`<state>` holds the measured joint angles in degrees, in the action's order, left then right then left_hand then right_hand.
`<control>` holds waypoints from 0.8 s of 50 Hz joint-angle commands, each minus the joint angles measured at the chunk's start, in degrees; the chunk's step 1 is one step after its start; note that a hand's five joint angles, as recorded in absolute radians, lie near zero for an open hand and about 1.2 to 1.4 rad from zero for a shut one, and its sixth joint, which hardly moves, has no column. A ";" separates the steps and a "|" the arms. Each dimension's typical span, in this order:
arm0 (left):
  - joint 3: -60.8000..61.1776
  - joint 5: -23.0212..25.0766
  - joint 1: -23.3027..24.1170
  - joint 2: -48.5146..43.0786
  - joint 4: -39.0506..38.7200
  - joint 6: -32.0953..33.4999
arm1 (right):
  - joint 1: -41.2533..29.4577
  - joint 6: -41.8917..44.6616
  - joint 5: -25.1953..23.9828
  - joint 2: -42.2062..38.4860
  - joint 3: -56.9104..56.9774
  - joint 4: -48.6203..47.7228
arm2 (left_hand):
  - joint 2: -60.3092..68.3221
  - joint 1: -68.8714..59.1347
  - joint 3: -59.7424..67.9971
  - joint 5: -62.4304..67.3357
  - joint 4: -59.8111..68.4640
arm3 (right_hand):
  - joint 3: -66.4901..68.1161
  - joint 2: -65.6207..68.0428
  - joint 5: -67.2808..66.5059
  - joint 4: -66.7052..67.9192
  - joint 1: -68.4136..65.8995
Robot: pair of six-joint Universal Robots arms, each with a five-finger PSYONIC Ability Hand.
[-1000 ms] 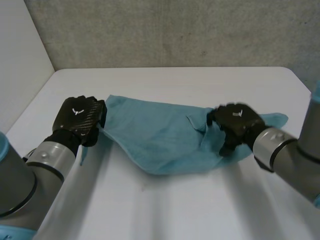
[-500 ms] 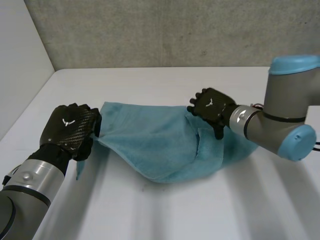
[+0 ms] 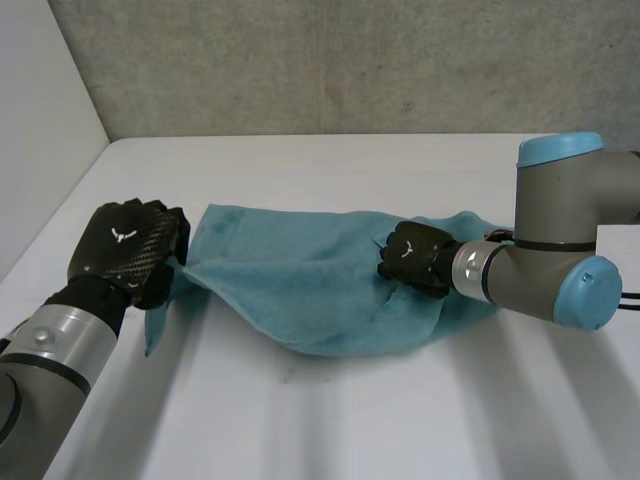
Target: Fold the laundry
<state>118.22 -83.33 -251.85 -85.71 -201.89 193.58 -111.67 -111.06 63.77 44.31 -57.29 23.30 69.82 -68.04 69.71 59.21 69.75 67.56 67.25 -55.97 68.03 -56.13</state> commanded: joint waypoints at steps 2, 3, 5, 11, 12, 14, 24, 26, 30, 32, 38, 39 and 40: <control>-2.90 0.01 -1.01 0.10 0.00 0.05 | 0.23 -9.53 4.43 3.42 1.48 -1.32 | 10.18 -11.96 10.29 10.79 10.25 | 12.44 12.75 -14.03 11.97 -23.87; -4.04 0.01 -1.36 0.36 0.09 0.05 | 0.49 -13.71 5.39 6.90 1.21 -2.54 | 10.18 -11.96 10.29 10.79 10.25 | 12.44 12.75 -14.03 11.97 -23.87; -5.53 0.01 -1.71 0.71 0.18 0.05 | 0.84 -18.23 6.19 10.98 0.25 -4.66 | 10.18 -11.96 10.29 10.79 10.25 | 12.44 12.75 -14.03 11.97 -23.87; -13.70 -0.25 -2.51 4.74 0.27 -0.48 | 4.27 -35.63 8.47 27.41 -5.82 -13.19 | 10.18 -11.96 10.29 10.79 10.25 | 12.44 12.75 -14.03 11.97 -23.87; -13.72 -0.25 -2.51 4.76 0.26 -0.48 | 5.84 -38.16 9.26 31.68 -6.78 -13.88 | 10.18 -11.96 10.29 10.79 10.25 | 12.44 12.75 -14.03 11.97 -23.87; -15.83 -0.34 -2.51 5.90 0.35 -0.48 | 7.42 -40.01 10.22 35.55 -7.05 -13.63 | 10.18 -11.96 10.29 10.79 10.25 | 12.44 12.75 -14.03 11.97 -23.87; -25.14 -0.16 -1.80 7.92 7.71 -0.74 | 11.74 -39.50 11.11 46.04 -10.21 -3.35 | 10.18 -11.96 10.29 10.79 10.25 | 12.44 12.75 -14.03 11.97 -23.87; -25.32 -0.08 -1.72 6.62 10.43 -0.57 | 11.57 -36.36 11.37 45.17 -12.92 1.38 | 10.18 -11.96 10.29 10.79 10.25 | 12.44 12.75 -14.03 11.97 -23.87; -25.49 0.28 -1.45 -2.68 17.03 0.13 | 10.78 -30.65 11.90 42.02 -16.26 4.47 | 10.18 -11.96 10.29 10.79 10.25 | 12.44 12.75 -14.03 11.97 -23.87; -25.49 0.36 -1.45 -5.85 18.36 0.22 | 10.25 -27.64 12.25 39.54 -17.33 5.09 | 10.18 -11.96 10.29 10.79 10.25 | 12.44 12.75 -14.03 11.97 -23.87; -28.03 0.10 -1.10 -18.68 19.43 2.85 | 7.17 -25.00 14.80 28.47 -17.33 4.74 | 10.18 -11.96 10.29 10.79 10.25 | 12.44 12.75 -14.03 11.97 -23.87; -28.04 0.10 -1.10 -18.71 19.43 2.86 | 6.30 -25.09 16.02 25.51 -15.94 3.87 | 10.18 -11.96 10.29 10.79 10.25 | 12.44 12.75 -14.03 11.97 -23.87; -30.04 0.10 -0.67 -21.75 19.42 3.90 | 6.29 -25.09 16.03 25.48 -15.93 3.86 | 10.18 -11.96 10.29 10.79 10.25 | 12.44 12.75 -14.03 11.97 -23.87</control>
<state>92.06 -83.02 -253.22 -94.64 -183.00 194.44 -102.43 -137.03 76.70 79.92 -74.97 28.68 69.82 -68.12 69.71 59.38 69.76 67.88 67.25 -56.38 68.30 -56.13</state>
